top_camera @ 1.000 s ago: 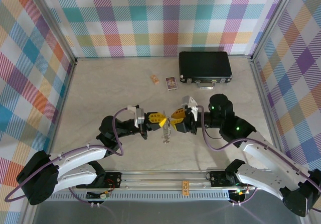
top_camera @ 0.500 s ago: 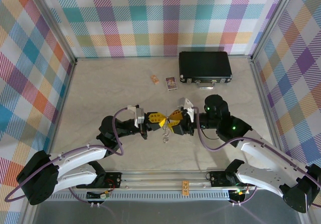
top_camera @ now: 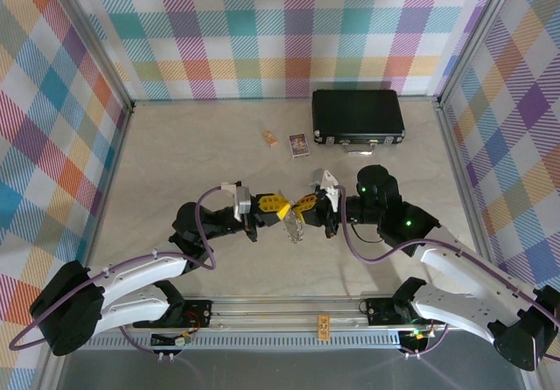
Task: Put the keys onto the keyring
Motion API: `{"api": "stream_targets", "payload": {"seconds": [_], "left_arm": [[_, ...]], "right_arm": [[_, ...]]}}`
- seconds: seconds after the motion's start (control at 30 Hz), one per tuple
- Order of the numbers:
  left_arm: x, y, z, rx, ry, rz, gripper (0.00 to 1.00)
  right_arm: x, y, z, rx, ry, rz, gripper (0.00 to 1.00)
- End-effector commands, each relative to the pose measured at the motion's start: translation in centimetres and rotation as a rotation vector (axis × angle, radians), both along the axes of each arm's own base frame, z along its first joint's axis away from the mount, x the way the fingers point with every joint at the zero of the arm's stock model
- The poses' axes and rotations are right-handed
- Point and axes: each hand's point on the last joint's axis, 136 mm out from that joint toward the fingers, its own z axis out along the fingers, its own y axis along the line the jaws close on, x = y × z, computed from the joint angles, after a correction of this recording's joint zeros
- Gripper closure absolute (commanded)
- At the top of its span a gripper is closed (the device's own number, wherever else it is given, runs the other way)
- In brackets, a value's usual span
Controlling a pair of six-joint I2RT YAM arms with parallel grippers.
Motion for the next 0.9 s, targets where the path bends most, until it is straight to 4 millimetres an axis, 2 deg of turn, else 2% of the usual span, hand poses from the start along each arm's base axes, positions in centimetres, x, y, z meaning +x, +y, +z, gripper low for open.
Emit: {"api": "stream_targets", "payload": {"seconds": [0.0,0.2,0.4,0.6,0.73,0.87], "left_arm": [[-0.5,0.9,2.4,-0.107,-0.048,-0.001,1.0],[-0.4,0.3,2.3,-0.112,-0.029,-0.039,1.0],[-0.2,0.2,1.7,-0.102,-0.021,-0.026,1.0],[0.1,0.5,1.7,-0.108,-0.02,0.0,1.0],[0.5,0.4,1.6,-0.112,-0.011,0.007,1.0],[0.6,0.3,1.9,-0.115,-0.012,0.009,1.0]], "right_arm": [[-1.1,0.1,-1.9,-0.058,0.023,0.066,1.0],[-1.3,0.5,-3.0,-0.115,0.058,0.103,0.98],[-0.2,-0.2,-1.6,-0.086,-0.013,0.009,0.8],[0.4,-1.9,-0.8,-0.042,-0.072,-0.106,0.69],[1.0,-2.5,-0.2,0.029,-0.069,-0.177,0.67],[1.0,-2.4,1.7,0.13,-0.088,-0.182,0.67]]}}
